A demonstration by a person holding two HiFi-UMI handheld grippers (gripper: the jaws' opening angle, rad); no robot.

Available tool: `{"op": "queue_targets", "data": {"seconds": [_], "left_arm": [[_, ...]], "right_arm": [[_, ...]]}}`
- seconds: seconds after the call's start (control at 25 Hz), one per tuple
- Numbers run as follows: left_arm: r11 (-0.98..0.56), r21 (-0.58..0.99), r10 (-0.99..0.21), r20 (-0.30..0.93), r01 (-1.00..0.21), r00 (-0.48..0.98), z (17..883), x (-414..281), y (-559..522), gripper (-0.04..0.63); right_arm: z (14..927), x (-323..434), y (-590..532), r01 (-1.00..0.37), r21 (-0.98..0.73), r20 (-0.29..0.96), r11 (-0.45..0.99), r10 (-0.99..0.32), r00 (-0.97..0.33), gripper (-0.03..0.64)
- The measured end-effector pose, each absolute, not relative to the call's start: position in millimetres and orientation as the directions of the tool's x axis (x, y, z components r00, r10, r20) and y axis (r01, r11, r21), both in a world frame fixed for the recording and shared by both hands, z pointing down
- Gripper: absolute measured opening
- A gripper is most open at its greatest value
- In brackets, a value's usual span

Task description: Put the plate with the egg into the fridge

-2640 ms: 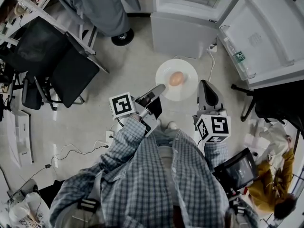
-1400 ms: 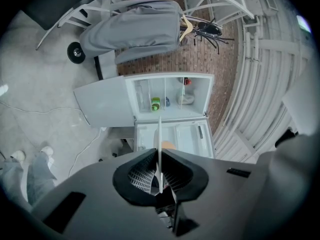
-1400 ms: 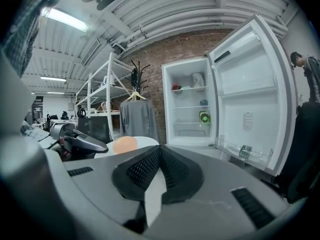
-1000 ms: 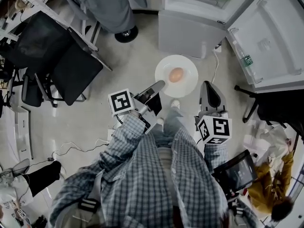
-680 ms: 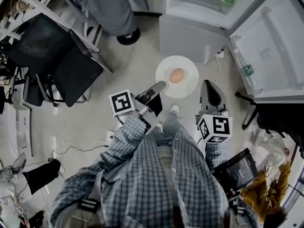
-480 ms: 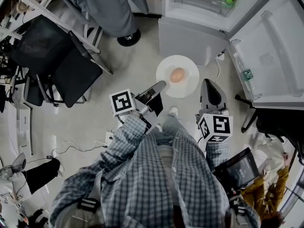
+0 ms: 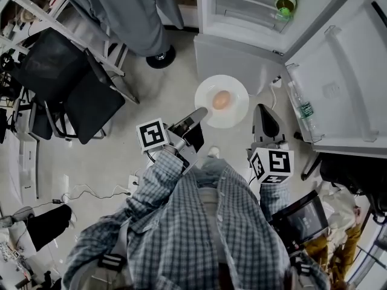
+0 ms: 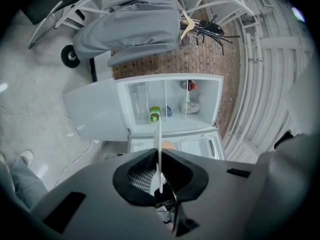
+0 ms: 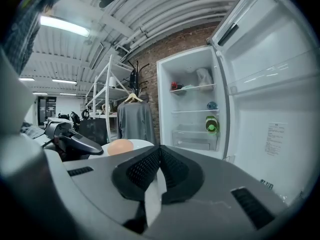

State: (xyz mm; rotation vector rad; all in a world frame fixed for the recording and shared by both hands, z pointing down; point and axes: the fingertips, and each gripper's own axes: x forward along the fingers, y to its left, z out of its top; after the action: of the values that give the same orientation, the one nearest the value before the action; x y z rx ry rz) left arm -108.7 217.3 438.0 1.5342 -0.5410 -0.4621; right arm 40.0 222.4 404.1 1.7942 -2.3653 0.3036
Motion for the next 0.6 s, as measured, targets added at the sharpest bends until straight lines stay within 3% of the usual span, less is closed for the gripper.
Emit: {"op": "queue_targets", "data": {"seconds": [0.28,0.6], "left_arm": [[-0.018,0.998,-0.598,0.037,-0.06,0.801,434.3,-84.5,196.7,0.029],[-0.001,0.998,-0.613,0.047,-0.061,0.789,438.7,-77.3,184.4,0.029]], "right_arm": [[401.7,59.6,202.7,-0.96,0.028,0.246,0.278,-0.933,-0.263,0.006],[407.3,86.6,192.7,-0.972,-0.063,0.25,0.225,-0.939,-0.234,0.006]]}}
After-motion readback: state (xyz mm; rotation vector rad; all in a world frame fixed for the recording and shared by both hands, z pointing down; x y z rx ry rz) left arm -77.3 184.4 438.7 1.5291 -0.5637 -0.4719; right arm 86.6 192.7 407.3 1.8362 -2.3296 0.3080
